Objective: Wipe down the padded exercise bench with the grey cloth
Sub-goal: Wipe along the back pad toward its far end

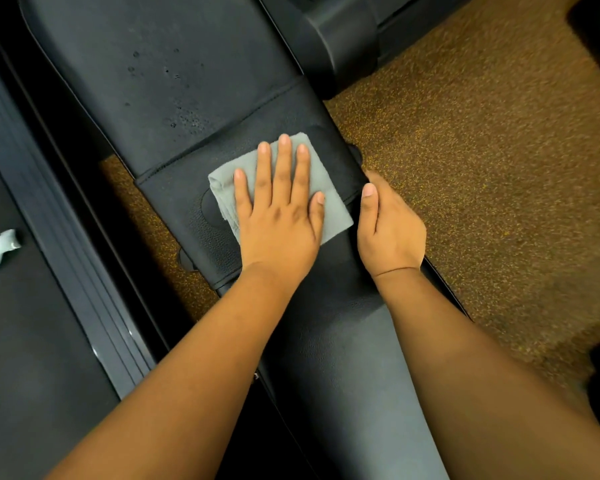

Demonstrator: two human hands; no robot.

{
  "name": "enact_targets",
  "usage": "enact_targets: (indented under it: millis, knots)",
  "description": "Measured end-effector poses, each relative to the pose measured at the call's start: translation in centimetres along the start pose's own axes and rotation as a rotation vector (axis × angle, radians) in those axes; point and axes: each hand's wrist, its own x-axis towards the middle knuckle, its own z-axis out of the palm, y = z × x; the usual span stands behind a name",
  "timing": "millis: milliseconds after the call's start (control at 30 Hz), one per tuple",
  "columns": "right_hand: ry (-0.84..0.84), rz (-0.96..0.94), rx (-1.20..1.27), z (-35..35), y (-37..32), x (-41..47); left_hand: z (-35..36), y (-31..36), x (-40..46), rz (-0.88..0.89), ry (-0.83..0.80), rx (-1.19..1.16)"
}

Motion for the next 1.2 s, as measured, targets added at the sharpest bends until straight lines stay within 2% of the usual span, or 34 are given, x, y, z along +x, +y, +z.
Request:
enact_targets:
  millis: [300, 667, 933, 1067, 1133, 1200]
  knots:
    - [0.039, 0.015, -0.023, 0.4, 0.4, 0.0, -0.8, 0.8, 6.8, 0.050, 0.004, 0.000]
    - [0.125, -0.031, 0.081, 0.4, 0.7, -0.1, 0.6, 2.0, -2.4, 0.152, -0.041, -0.003]
    - [0.172, -0.023, 0.010, 0.4, 0.6, -0.3, -0.5, 0.9, 5.4, 0.157, -0.017, 0.008]
    - [0.182, -0.011, -0.002, 0.6, 0.8, -0.2, -0.7, 1.4, 6.0, 0.167, -0.024, 0.019]
    - [0.182, -0.030, 0.001, 0.4, 0.7, -0.3, -0.9, 1.7, 4.7, 0.189, -0.036, -0.069]
    - [0.158, -0.047, 0.021, 0.3, 0.6, -0.3, -1.6, 1.8, 3.5, 0.132, -0.056, -0.379]
